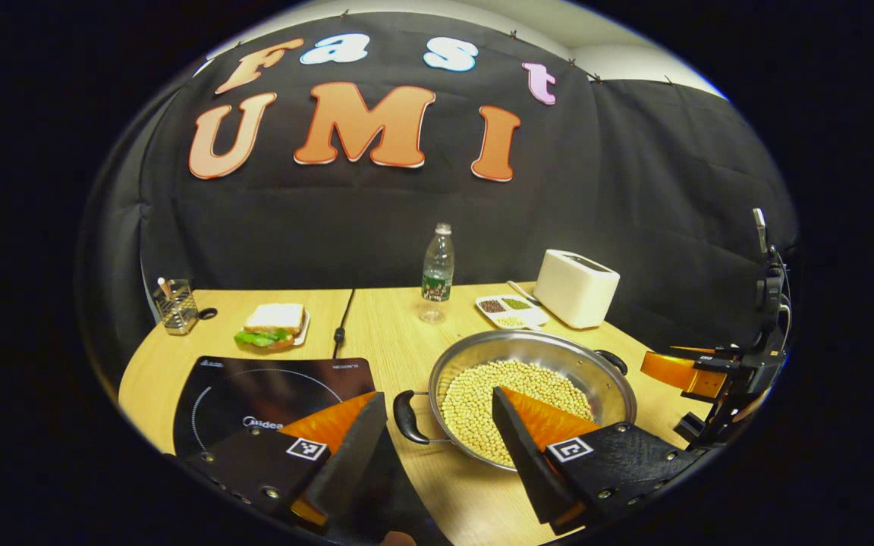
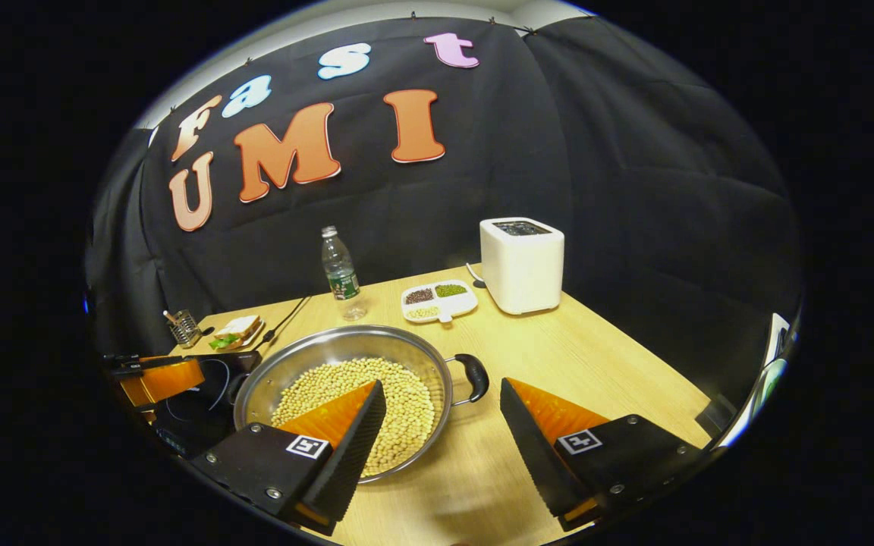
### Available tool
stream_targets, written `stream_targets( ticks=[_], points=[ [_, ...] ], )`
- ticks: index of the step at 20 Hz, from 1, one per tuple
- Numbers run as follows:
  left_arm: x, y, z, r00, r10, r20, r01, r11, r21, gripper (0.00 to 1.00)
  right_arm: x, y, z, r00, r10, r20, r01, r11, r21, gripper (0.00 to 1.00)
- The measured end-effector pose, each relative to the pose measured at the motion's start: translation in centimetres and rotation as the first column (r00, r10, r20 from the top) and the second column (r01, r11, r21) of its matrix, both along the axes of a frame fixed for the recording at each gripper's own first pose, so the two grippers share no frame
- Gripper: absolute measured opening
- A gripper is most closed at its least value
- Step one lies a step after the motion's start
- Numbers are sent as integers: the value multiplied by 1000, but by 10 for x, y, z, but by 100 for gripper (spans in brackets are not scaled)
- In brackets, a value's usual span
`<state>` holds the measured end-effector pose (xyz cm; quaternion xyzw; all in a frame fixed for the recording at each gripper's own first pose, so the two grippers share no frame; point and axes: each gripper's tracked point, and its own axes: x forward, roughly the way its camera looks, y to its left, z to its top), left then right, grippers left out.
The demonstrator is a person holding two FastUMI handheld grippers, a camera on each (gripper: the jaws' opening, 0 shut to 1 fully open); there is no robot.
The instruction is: First push the handle of the pot to place it horizontally, then grasp the pot with both hands and set it on the induction cooktop.
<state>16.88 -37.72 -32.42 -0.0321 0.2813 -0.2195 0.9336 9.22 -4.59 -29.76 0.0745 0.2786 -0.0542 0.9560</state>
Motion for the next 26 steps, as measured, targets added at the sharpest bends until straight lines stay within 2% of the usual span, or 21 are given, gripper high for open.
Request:
stream_targets(
  ticks=[4,10,15,18,20,23,24,25,26],
  points=[
    [21,-4,-36,999,20,-48,-17,998,62,90,16,-4,-23,999,4,-41,-4,1000,-5,94],
    [35,-12,-62,996,14,-84,-4,993,115,90,37,-13,-44,997,3,-80,-3,1000,2,95],
    [32,-19,-81,988,20,-150,-7,996,87,94,45,-13,-57,995,8,-99,-8,1000,6,95],
    [28,-20,-95,979,32,-199,-14,996,93,92,50,-14,-68,992,11,-122,-10,1000,10,95],
    [33,-23,-94,983,35,-183,-19,996,87,97,55,-11,-75,992,17,-129,-14,1000,20,95],
    [35,-16,-99,983,41,-179,-15,989,145,95,60,-2,-85,987,38,-159,-27,997,72,93],
    [38,-9,-103,981,62,-184,-28,983,181,93,59,2,-87,984,47,-170,-33,996,85,92],
    [37,-6,-108,976,72,-205,-31,980,194,75,60,0,-90,983,42,-180,-30,997,73,88],
    [37,-8,-110,974,68,-216,-27,982,186,65,61,-6,-94,982,32,-187,-24,999,47,85]
  ],
)
